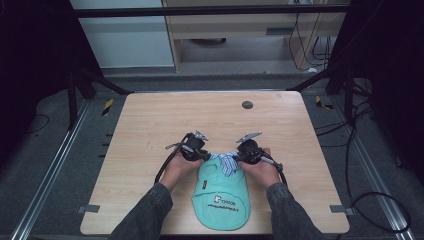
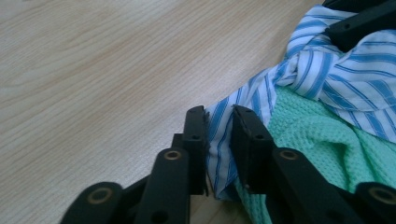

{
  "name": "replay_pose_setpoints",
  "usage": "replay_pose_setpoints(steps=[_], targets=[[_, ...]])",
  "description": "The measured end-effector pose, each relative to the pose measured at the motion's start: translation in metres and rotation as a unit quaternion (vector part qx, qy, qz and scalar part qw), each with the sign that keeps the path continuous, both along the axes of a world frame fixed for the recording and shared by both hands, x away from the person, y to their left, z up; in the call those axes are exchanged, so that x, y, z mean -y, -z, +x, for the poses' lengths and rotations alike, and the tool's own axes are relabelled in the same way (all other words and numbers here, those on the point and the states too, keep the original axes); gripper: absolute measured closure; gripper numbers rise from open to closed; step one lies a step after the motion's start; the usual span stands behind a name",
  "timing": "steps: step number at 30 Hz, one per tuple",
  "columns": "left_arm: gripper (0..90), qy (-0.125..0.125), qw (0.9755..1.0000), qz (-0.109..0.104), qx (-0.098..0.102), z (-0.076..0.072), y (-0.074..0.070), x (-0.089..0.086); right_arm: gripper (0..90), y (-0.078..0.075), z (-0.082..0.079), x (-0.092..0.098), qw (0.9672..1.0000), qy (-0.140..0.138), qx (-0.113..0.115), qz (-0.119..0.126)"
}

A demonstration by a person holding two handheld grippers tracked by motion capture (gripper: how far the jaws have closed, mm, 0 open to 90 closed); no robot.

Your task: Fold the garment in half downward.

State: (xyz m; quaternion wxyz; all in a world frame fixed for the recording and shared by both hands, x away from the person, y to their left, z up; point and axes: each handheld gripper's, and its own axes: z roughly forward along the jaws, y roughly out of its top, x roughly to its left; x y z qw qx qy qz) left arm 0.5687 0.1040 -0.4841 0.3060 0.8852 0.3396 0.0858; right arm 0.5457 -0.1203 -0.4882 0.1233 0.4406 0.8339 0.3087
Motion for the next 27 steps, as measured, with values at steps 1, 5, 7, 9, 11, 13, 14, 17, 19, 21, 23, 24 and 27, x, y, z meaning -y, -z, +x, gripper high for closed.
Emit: replay_pose_setpoints(steps=[1, 5, 7, 9, 11, 13, 14, 17, 19, 21, 23, 24, 27], targets=[[81.3, 0.001, 1.0000, 0.000, -0.002, 0.000, 0.000, 0.000, 81.0, 0.000, 0.000, 0.000, 1.0000, -0.004, -0.001, 0.006], [86.5, 0.004, 1.0000, -0.001, 0.003, -0.001, -0.004, -0.001, 83.0, -0.002, 0.000, 0.002, 0.9999, -0.015, 0.001, 0.008], [86.8, 0.006, 0.9999, -0.006, 0.010, -0.003, -0.009, -0.002, 83.1, -0.007, -0.002, 0.004, 0.9998, -0.020, 0.006, 0.008], [87.0, 0.008, 0.9998, -0.010, 0.012, -0.005, -0.014, -0.002, 83.2, -0.014, -0.004, 0.006, 0.9997, -0.022, 0.011, 0.008], [87.1, 0.015, 0.9998, -0.008, 0.012, -0.006, -0.019, -0.001, 83.2, -0.021, -0.007, 0.007, 0.9994, -0.031, 0.016, 0.003], [87.2, 0.020, 0.9996, -0.005, 0.020, -0.009, -0.024, 0.000, 83.2, -0.028, -0.010, 0.007, 0.9990, -0.039, 0.021, 0.001], [87.2, 0.023, 0.9995, -0.005, 0.020, -0.010, -0.027, 0.000, 83.2, -0.032, -0.011, 0.007, 0.9989, -0.039, 0.024, 0.001], [87.3, 0.031, 0.9992, -0.007, 0.025, -0.012, -0.035, -0.001, 83.2, -0.041, -0.013, 0.008, 0.9985, -0.047, 0.027, -0.003], [87.3, 0.034, 0.9990, -0.012, 0.025, -0.012, -0.040, -0.003, 83.2, -0.044, -0.014, 0.009, 0.9982, -0.052, 0.030, -0.005], [87.4, 0.038, 0.9989, -0.015, 0.023, -0.010, -0.044, -0.004, 83.3, -0.047, -0.015, 0.011, 0.9983, -0.053, 0.025, -0.001], [87.5, 0.044, 0.9986, -0.013, 0.025, -0.010, -0.048, -0.003, 83.5, -0.049, -0.014, 0.011, 0.9981, -0.055, 0.027, -0.002], [87.5, 0.048, 0.9984, -0.012, 0.027, -0.009, -0.051, -0.002, 83.4, -0.051, -0.013, 0.012, 0.9979, -0.059, 0.027, -0.003], [87.5, 0.055, 0.9979, -0.012, 0.032, -0.007, -0.056, -0.002, 83.4, -0.055, -0.011, 0.014, 0.9977, -0.063, 0.026, 0.003]])
